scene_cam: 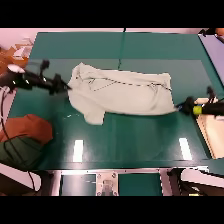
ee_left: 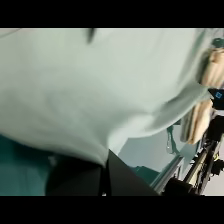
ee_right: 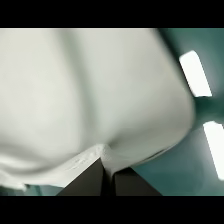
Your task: Fold the shirts.
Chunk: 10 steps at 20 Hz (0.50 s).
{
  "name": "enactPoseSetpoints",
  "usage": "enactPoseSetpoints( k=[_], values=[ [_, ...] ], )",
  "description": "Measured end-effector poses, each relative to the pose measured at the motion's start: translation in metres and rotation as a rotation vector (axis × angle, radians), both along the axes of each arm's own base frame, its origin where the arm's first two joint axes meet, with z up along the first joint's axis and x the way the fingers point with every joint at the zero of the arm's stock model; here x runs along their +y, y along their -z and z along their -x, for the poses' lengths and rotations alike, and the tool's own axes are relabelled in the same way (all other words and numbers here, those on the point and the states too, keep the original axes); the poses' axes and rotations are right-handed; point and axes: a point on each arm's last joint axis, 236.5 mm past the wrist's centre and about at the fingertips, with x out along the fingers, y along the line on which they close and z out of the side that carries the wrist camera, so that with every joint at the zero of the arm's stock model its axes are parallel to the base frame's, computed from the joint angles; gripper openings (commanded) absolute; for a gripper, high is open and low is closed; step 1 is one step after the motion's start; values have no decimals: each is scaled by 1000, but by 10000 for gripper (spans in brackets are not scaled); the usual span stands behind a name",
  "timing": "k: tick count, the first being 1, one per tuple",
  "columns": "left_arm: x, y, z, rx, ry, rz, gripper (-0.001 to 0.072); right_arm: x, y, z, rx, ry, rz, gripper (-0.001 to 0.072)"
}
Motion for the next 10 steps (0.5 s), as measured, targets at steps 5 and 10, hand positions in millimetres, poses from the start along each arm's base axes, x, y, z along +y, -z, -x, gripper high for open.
enactPoseSetpoints(
  k=[5,10],
  values=[
    [-16,-219,-15,-513,13,20,27,-16,-247,-56,-605,25,219,20],
    [-25,-450,85,-1156,-142,-30,28,7,-498,15,-1195,177,555,21]
  ],
)
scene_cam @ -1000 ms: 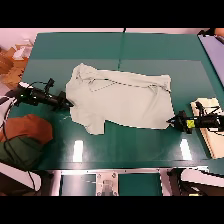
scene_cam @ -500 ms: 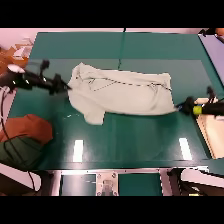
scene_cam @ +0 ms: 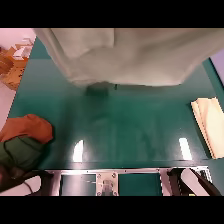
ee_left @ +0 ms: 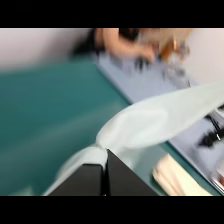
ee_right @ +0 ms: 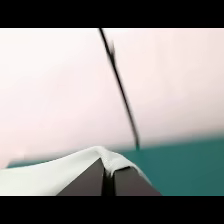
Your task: Fold the shirts.
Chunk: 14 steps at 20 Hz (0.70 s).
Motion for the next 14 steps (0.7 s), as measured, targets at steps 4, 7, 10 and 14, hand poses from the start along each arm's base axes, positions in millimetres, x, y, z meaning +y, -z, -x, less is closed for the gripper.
enactPoseSetpoints(
  k=[4,7,10,14],
  values=[
    [6,-96,113,-366,-183,-64,28,16,-100,77,-314,163,96,21],
    [19,-114,153,-447,-308,-105,28,17,-120,98,-389,219,115,21],
    [30,-90,138,-354,-357,-136,29,0,-103,82,-342,230,84,21],
    [45,5,55,-42,-336,-139,29,-23,-12,7,-112,133,-31,21]
  ],
)
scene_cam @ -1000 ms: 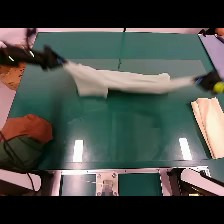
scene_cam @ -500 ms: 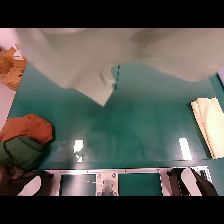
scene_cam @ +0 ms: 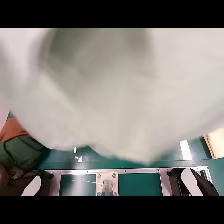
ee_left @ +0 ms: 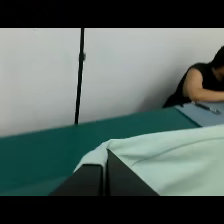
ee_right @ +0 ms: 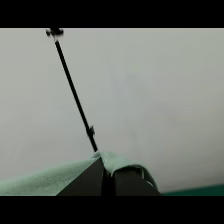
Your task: Fold the shirts.
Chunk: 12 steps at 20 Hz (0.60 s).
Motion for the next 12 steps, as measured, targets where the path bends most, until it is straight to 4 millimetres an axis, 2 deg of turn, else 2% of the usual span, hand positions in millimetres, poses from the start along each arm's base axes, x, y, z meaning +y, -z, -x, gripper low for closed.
enactPoseSetpoints(
  k=[2,5,7,9,11,12],
  values=[
    [1,70,-49,177,38,39,29,-1,72,-47,150,-74,-63,21],
    [3,180,-116,397,76,106,29,-1,193,-115,370,-122,-176,21],
    [-2,258,-155,528,98,126,29,-3,272,-153,503,-121,-240,21],
    [-6,327,-183,630,99,140,29,-4,346,-182,625,-117,-298,21],
    [1,375,-208,683,55,172,29,-7,404,-204,718,-114,-358,21],
    [7,391,-217,698,35,185,28,-9,426,-213,752,-113,-392,21]
  ],
)
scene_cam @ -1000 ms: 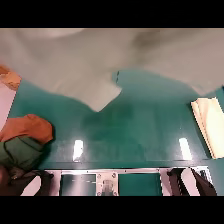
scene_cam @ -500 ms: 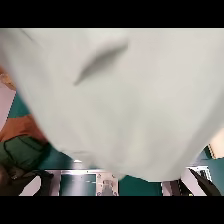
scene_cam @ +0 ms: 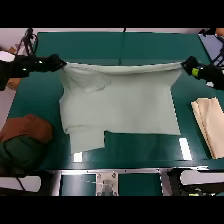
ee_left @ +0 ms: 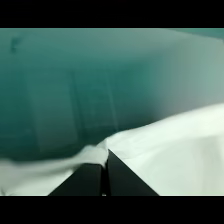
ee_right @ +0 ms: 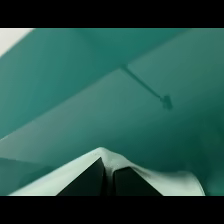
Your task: Fold the shirts.
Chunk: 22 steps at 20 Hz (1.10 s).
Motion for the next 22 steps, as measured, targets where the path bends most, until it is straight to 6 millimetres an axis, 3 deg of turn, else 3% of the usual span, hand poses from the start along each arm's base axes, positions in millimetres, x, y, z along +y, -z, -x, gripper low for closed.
enactPoseSetpoints(
  k=[1,3,7,11,17,22],
  values=[
    [8,12,-10,10,-24,6,29,-1,19,-8,32,0,-28,21],
    [22,18,-24,2,-58,9,29,-4,39,-22,66,-8,-78,21],
    [37,17,-37,-16,-71,-4,29,-7,43,-35,82,-48,-130,20],
    [36,40,-16,84,12,-65,28,5,62,-17,176,-165,-108,19],
    [32,103,44,343,108,-106,28,18,115,39,427,-306,-48,19],
    [28,124,67,430,136,-99,29,24,128,63,521,-360,-43,23]
  ],
)
